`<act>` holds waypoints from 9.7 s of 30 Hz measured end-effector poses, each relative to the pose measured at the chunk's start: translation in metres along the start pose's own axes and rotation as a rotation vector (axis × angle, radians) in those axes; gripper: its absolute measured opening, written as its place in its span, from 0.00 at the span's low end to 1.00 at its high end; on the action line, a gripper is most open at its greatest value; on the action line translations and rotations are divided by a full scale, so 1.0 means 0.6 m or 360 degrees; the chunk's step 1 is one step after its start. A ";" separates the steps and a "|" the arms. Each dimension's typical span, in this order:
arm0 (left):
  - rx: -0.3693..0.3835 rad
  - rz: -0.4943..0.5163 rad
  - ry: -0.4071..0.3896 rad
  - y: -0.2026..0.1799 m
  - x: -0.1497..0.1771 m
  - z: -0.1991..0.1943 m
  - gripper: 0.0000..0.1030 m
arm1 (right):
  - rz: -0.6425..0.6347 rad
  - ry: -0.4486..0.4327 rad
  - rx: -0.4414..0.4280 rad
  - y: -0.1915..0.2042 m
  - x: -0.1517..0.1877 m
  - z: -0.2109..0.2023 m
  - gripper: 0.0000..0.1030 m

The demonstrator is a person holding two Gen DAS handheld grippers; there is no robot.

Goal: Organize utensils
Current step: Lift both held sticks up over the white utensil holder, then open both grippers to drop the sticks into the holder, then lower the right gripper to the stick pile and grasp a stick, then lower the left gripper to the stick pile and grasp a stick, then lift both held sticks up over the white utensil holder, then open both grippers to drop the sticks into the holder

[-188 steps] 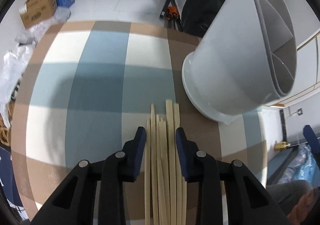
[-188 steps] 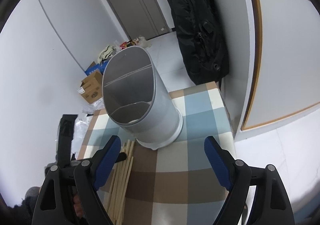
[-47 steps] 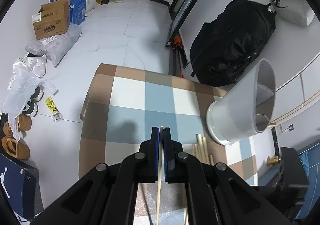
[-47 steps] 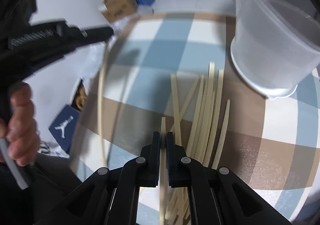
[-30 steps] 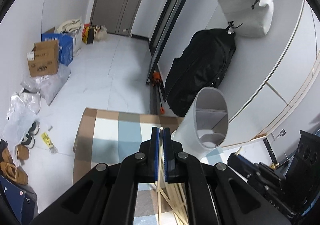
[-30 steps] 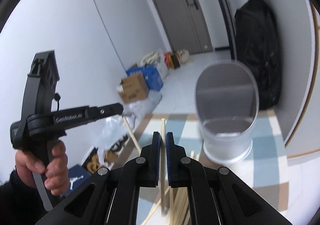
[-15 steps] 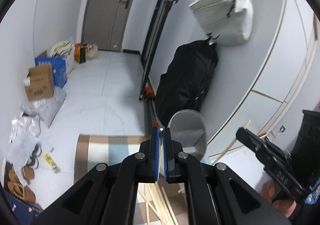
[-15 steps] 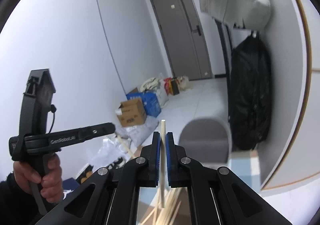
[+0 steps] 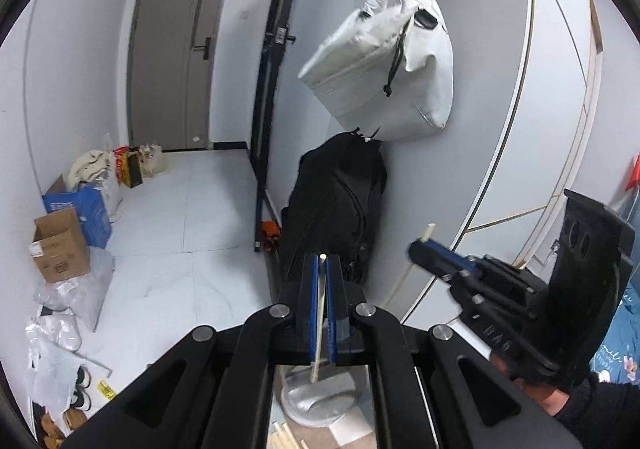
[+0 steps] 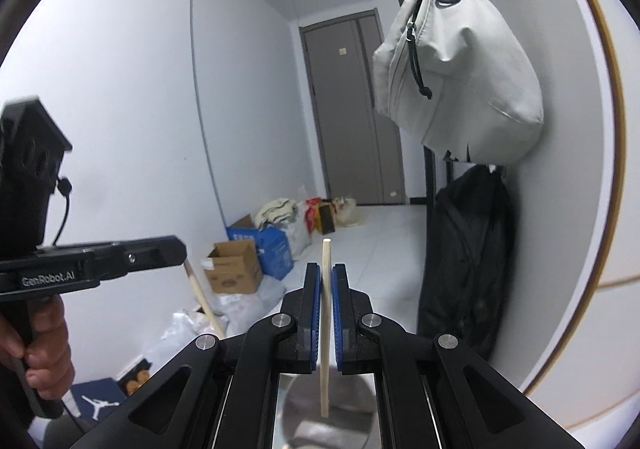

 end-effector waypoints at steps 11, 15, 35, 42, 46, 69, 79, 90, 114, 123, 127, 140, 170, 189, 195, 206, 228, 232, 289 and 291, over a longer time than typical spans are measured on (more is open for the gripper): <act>0.0024 -0.0060 0.0026 0.038 0.023 0.066 0.00 | -0.0031 0.0040 0.0023 -0.027 0.027 0.061 0.04; 0.0036 -0.0042 0.0044 0.037 0.030 0.079 0.00 | -0.0010 0.0066 0.0002 -0.039 0.036 0.081 0.05; 0.0347 -0.0096 0.0302 0.038 0.062 0.137 0.00 | 0.0097 0.0266 -0.0117 -0.059 0.110 0.122 0.05; 0.0307 -0.0077 0.0388 0.024 0.070 0.134 0.17 | 0.0318 0.0355 -0.0157 -0.093 0.116 0.104 0.19; 0.0245 -0.0067 0.0334 0.024 0.074 0.113 0.37 | 0.0359 0.0323 -0.0126 -0.106 0.114 0.070 0.36; -0.0353 -0.0450 0.0201 0.136 0.240 -0.027 0.80 | 0.0434 0.0466 -0.0085 -0.022 0.231 -0.052 0.92; -0.0484 -0.0543 0.0211 0.177 0.316 -0.062 0.80 | 0.0171 0.0897 -0.0263 0.113 0.326 0.016 0.85; -0.0529 -0.0705 0.0146 0.237 0.341 -0.112 0.80 | -0.0230 0.1259 -0.0240 0.228 0.400 0.154 0.51; -0.0510 -0.0751 0.0151 0.252 0.343 -0.119 0.80 | -0.0422 0.1327 -0.0042 0.247 0.416 0.226 0.06; -0.0506 -0.0628 0.0347 0.216 0.350 -0.065 0.80 | -0.0122 0.0794 -0.0120 0.186 0.289 0.098 0.05; -0.0482 -0.0466 0.0474 0.176 0.347 -0.028 0.80 | 0.0001 0.0616 -0.0117 0.148 0.250 0.046 0.06; -0.0575 -0.0294 0.0975 0.135 0.388 0.102 0.79 | 0.0276 0.0315 -0.0055 0.027 0.219 -0.035 0.06; -0.0533 -0.0407 0.1048 0.152 0.373 0.183 0.00 | 0.0535 0.0115 0.0002 -0.061 0.200 -0.081 0.06; -0.0445 -0.0418 0.0419 0.121 0.255 0.039 0.00 | 0.0466 0.0064 0.0035 -0.040 0.190 -0.083 0.06; -0.0363 -0.0297 0.0250 0.097 0.208 0.015 0.00 | 0.0383 -0.0045 -0.0011 -0.018 0.146 -0.091 0.06; -0.0294 -0.0275 0.0207 0.093 0.185 -0.005 0.00 | 0.0348 -0.0172 -0.0011 -0.014 0.087 -0.100 0.06; -0.0122 -0.0185 -0.0107 0.031 -0.004 -0.013 0.00 | 0.0234 -0.0306 0.0168 -0.022 -0.011 0.055 0.06; -0.0108 -0.0180 -0.0122 0.037 -0.012 0.010 0.00 | 0.0276 -0.0321 0.0210 -0.038 -0.013 0.085 0.06; 0.0245 -0.0379 0.0337 0.081 0.091 0.113 0.30 | 0.0321 0.0042 -0.0080 -0.115 0.134 0.048 0.57; 0.0210 -0.0385 0.0299 0.081 0.093 0.098 0.35 | 0.0374 0.0034 -0.0059 -0.127 0.135 0.031 0.58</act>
Point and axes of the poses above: each gripper's, at about its wrist camera, not at the fingertips, and z roughly the way its jaws point, y to its left, x to its underside, the point moved 2 cm from there along z, roughly the way its jaws point, and after that the axes turned 10 degrees about x, right-handed, at the moved point
